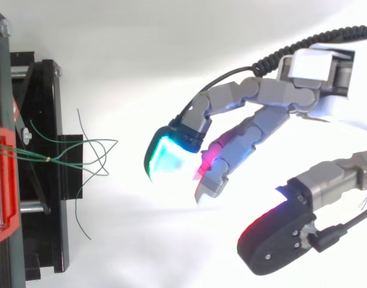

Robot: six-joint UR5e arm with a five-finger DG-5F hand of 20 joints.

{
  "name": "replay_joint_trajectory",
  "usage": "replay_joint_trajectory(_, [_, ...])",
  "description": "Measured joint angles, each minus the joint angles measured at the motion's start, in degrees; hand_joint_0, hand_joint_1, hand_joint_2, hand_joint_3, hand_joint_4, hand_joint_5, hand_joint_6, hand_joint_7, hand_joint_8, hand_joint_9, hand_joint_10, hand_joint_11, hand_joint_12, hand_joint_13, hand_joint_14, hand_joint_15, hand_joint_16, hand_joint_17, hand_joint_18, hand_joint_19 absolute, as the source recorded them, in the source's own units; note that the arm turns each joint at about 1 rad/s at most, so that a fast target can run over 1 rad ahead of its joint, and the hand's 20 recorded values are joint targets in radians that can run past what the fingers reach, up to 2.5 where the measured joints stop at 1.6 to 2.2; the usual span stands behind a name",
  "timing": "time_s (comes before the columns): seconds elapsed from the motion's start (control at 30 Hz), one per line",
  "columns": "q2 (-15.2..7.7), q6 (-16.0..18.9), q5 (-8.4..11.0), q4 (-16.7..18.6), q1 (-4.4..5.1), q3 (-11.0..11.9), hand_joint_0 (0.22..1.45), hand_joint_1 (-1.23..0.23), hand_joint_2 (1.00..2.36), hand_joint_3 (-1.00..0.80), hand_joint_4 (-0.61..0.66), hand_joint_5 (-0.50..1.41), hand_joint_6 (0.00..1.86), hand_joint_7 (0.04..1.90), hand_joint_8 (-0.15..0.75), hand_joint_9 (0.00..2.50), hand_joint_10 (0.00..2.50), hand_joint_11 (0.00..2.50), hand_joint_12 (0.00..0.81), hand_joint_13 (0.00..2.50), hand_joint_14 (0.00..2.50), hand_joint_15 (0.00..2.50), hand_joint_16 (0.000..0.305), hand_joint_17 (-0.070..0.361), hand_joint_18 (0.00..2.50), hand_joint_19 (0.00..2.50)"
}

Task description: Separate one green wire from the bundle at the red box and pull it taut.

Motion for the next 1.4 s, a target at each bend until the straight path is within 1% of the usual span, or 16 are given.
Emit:
replay_joint_trajectory(0.13, [0.3, -0.7, -0.66, -2.1, 0.06, -0.3, 0.54, -0.66, 1.01, -0.42, 0.28, -0.15, 0.5, 0.86, 0.266, 0.98, 0.01, 0.37, 0.363, 0.74, 0.01, 0.21, 0.049, 0.11, 0.72, 0.29])
replay_joint_trajectory(0.2, [0.4, -0.9, -1.03, -2.7, 0.06, -1.2, 0.54, -0.66, 1.01, -0.42, 0.28, -0.15, 0.5, 0.86, 0.264, 0.99, 0.01, 0.38, 0.364, 0.74, 0.01, 0.21, 0.049, 0.11, 0.72, 0.29])
replay_joint_trajectory(0.23, [0.4, -1.0, -1.2, -2.6, 0.08, -2.2, 0.54, -0.66, 1.01, -0.42, 0.28, -0.15, 0.5, 0.86, 0.267, 0.99, 0.01, 0.38, 0.363, 0.74, 0.01, 0.21, 0.049, 0.11, 0.72, 0.28])
replay_joint_trajectory(0.3, [0.5, -0.9, -1.33, -1.3, 0.09, -3.7, 0.54, -0.66, 1.01, -0.42, 0.28, -0.15, 0.5, 0.86, 0.267, 0.99, 0.01, 0.38, 0.365, 0.75, 0.01, 0.21, 0.049, 0.11, 0.72, 0.29])
replay_joint_trajectory(0.4, [0.6, -1.0, -1.24, 1.5, 0.1, -4.8, 0.55, -0.66, 1.01, -0.42, 0.28, -0.15, 0.5, 0.86, 0.265, 1.0, 0.01, 0.38, 0.367, 0.75, 0.01, 0.21, 0.049, 0.11, 0.72, 0.29])
replay_joint_trajectory(0.6, [0.6, -0.6, -0.98, 3.2, 0.1, -5.3, 0.55, -0.66, 1.01, -0.42, 0.28, -0.15, 0.5, 0.86, 0.271, 1.01, 0.01, 0.4, 0.364, 0.76, 0.01, 0.22, 0.049, 0.11, 0.73, 0.3])
replay_joint_trajectory(0.63, [0.5, -0.6, -0.72, 3.4, 0.13, -5.3, 0.55, -0.66, 1.01, -0.42, 0.28, -0.15, 0.5, 0.87, 0.27, 1.01, 0.01, 0.39, 0.361, 0.78, 0.01, 0.24, 0.047, 0.106, 0.77, 0.32])
replay_joint_trajectory(0.7, [0.5, -0.7, -0.16, 3.8, 0.16, -5.3, 0.55, -0.66, 1.01, -0.42, 0.28, -0.15, 0.5, 0.86, 0.272, 1.02, 0.01, 0.39, 0.326, 0.85, 0.01, 0.25, 0.041, 0.092, 0.83, 0.36])
replay_joint_trajectory(0.73, [0.5, -0.9, 0.26, 4.0, 0.2, -5.4, 0.55, -0.65, 1.0, -0.42, 0.28, -0.15, 0.5, 0.86, 0.274, 1.02, 0.01, 0.39, 0.303, 0.85, 0.01, 0.24, 0.036, 0.082, 0.84, 0.33])
replay_joint_trajectory(0.83, [0.3, -2.1, 1.73, 4.6, 0.47, -5.4, 0.55, -0.66, 1.01, -0.43, 0.28, -0.15, 0.5, 0.86, 0.277, 1.01, 0.01, 0.38, 0.263, 0.84, 0.01, 0.2, 0.032, 0.071, 0.83, 0.3])
replay_joint_trajectory(0.9, [0.0, -3.2, 3.27, 5.8, 0.84, -5.4, 0.55, -0.66, 1.0, -0.44, 0.27, -0.15, 0.5, 0.86, 0.277, 0.99, 0.01, 0.38, 0.245, 0.82, 0.01, 0.18, 0.03, 0.067, 0.82, 0.27])
replay_joint_trajectory(0.97, [-0.2, -4.2, 4.61, 7.1, 1.18, -5.4, 0.55, -0.67, 1.0, -0.44, 0.27, -0.15, 0.5, 0.86, 0.28, 0.99, 0.01, 0.38, 0.241, 0.82, 0.01, 0.17, 0.028, 0.063, 0.81, 0.26])
replay_joint_trajectory(1.13, [-1.0, -7.2, 8.68, 10.1, 1.91, -5.4, 0.55, -0.68, 1.0, -0.45, 0.26, -0.15, 0.5, 0.86, 0.275, 0.97, 0.01, 0.38, 0.235, 0.8, 0.01, 0.16, 0.027, 0.061, 0.8, 0.24])
replay_joint_trajectory(1.2, [-1.6, -7.6, 10.11, 11.5, 2.11, -5.4, 0.55, -0.69, 1.0, -0.45, 0.27, -0.15, 0.5, 0.86, 0.277, 0.97, 0.01, 0.38, 0.235, 0.8, 0.01, 0.16, 0.027, 0.061, 0.79, 0.24])
replay_joint_trajectory(1.4, [-3.8, -7.6, 13.19, 15.8, 2.38, -5.4, 0.54, -0.69, 1.0, -0.45, 0.27, -0.16, 0.5, 0.86, 0.276, 0.97, 0.01, 0.38, 0.241, 0.79, 0.01, 0.15, 0.028, 0.062, 0.78, 0.24])
